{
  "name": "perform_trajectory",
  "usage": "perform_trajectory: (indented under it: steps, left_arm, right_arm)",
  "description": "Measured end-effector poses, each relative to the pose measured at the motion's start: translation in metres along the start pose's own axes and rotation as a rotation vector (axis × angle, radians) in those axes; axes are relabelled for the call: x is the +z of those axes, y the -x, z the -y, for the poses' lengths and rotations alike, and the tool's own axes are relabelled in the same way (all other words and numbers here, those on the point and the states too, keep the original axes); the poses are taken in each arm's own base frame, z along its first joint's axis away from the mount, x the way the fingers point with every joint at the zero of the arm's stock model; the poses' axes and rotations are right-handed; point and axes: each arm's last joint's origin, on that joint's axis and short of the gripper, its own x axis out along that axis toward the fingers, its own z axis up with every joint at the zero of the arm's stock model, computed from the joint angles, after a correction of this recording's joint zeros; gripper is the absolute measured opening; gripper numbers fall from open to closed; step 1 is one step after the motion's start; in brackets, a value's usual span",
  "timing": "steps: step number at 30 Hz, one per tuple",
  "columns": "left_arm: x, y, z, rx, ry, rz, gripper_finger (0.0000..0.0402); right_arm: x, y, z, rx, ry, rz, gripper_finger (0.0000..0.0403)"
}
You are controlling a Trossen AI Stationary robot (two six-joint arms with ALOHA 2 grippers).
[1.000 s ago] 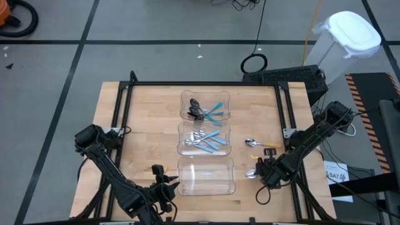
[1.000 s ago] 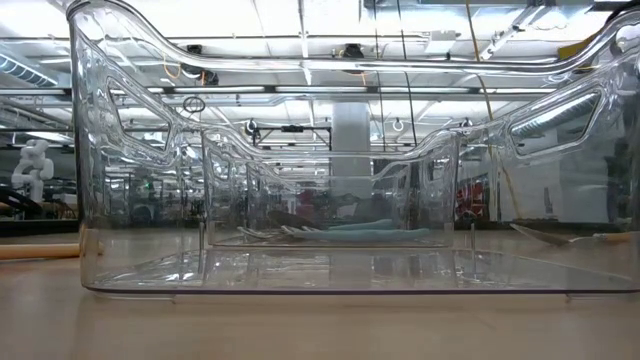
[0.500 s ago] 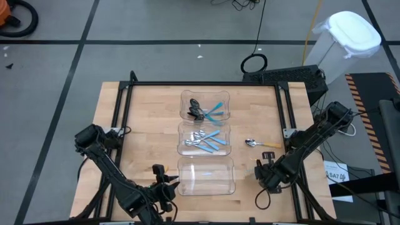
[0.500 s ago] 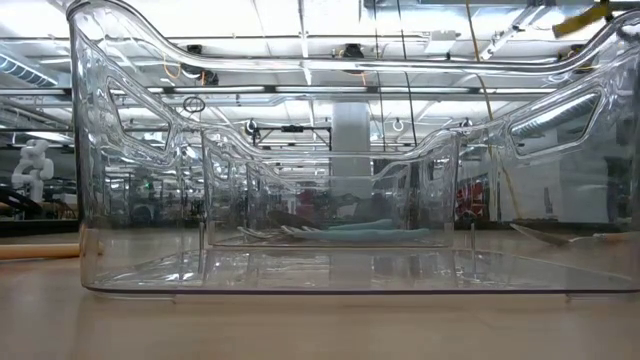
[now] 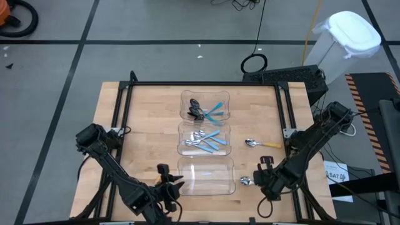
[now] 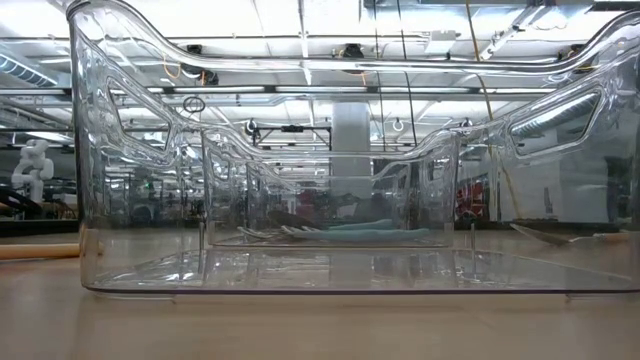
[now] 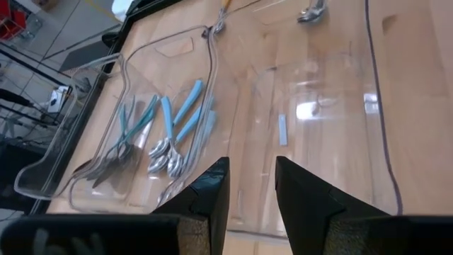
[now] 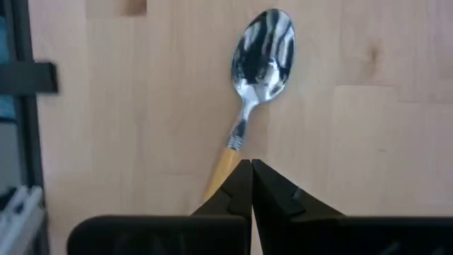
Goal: Sort silverware by color (type)
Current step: Put the yellow spoon into the bottom transparent bin
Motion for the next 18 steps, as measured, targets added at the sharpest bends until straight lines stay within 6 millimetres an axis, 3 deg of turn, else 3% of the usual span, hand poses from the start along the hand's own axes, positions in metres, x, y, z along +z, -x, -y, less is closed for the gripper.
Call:
perform_trajectory:
  steps: [5,18]
  left_arm:
    - [0.001,0.0,0.001,-0.004,-0.005,0.006,0.0115]
    - [0.001,0.0,0.001,-0.004,-0.001,0.006,0.0115]
  right_arm:
    - [-0.002,-0.008,-0.002,0.001,-0.093,0.009,0.0017]
    - [-0.012,-0.039,-0.018,-0.09,-0.192,-0.063,0.0161]
